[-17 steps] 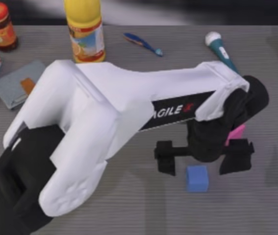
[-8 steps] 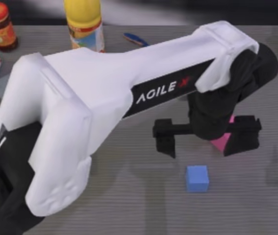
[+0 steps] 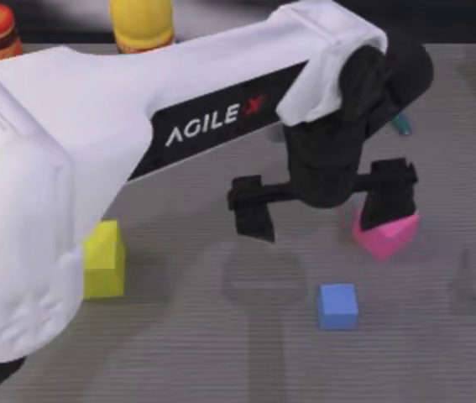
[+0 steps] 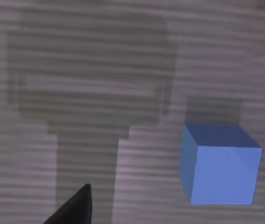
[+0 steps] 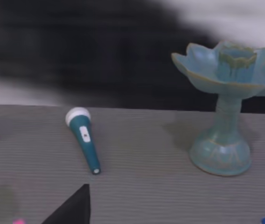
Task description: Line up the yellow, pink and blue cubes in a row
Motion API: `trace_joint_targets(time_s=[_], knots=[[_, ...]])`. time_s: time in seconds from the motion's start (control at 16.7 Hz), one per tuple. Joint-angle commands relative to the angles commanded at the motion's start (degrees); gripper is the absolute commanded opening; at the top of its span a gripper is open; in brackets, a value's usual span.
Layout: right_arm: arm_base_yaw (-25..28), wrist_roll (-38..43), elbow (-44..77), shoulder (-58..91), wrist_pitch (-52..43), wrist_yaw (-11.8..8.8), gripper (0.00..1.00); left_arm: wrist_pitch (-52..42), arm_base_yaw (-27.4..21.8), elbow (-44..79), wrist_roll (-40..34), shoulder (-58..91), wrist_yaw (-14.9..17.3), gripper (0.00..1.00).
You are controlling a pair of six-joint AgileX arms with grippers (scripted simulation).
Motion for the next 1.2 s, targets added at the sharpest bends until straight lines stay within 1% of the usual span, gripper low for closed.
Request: trace_joint_targets(time_s=[0.24,0.48,0.84,1.02,1.2], knots=[[3.01,-2.23,13.95,16.08,-8.83,0.00,1.00,9.18,8.19,-15.57,3.41,-17.52,-0.31,1.00],[6.73,-5.07,30.91,39.01,-20.05,0.03,1.00,21.21,18.57,-37.27,10.13,-42.56,-0.49,1.00],[12.57,-9.53,56.72,75.25,-38.35,0.16,1.00,40.83,34.04,-73.04,26.04,-82.05,-0.31,1.00],[15.11,-11.42,68.08,89.61,-46.23,0.20,1.00,49.91,40.31,-88.31,34.83,-98.42,0.10,1.00],[17.28,-13.01,78.19,101.87,-52.61,0.17,1.00,58.05,45.30,-100.13,43.01,-111.63,0.71,1.00]])
